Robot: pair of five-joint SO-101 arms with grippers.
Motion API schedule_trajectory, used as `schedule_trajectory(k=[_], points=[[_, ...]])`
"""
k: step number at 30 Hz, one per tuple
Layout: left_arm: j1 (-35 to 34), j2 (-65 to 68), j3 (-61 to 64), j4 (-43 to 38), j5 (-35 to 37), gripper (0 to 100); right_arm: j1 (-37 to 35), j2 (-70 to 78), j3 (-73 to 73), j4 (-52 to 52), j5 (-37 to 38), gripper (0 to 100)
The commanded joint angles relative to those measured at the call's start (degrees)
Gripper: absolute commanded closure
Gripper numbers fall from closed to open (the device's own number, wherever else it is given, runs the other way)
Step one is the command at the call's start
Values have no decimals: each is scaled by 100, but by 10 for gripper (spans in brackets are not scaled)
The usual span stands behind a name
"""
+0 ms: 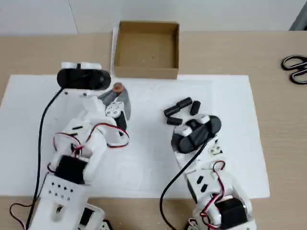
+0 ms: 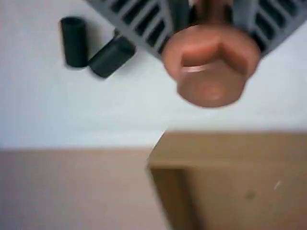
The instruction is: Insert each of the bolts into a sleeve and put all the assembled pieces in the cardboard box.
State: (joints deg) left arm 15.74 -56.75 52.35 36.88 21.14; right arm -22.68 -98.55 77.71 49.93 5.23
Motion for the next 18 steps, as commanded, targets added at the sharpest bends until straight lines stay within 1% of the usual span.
schedule_trajectory(k=[1, 4, 11, 18], points=[[255, -334, 119, -659, 53, 994, -31, 40, 299, -567, -484, 992], [448, -396, 119, -686, 53, 994, -66, 13, 686, -857, -571, 992], [923, -378, 127, -677, 62, 994, -875, 13, 1108, -1279, -563, 992], [1292, -360, 233, -651, 62, 994, -954, 4, 1108, -1279, -563, 992]])
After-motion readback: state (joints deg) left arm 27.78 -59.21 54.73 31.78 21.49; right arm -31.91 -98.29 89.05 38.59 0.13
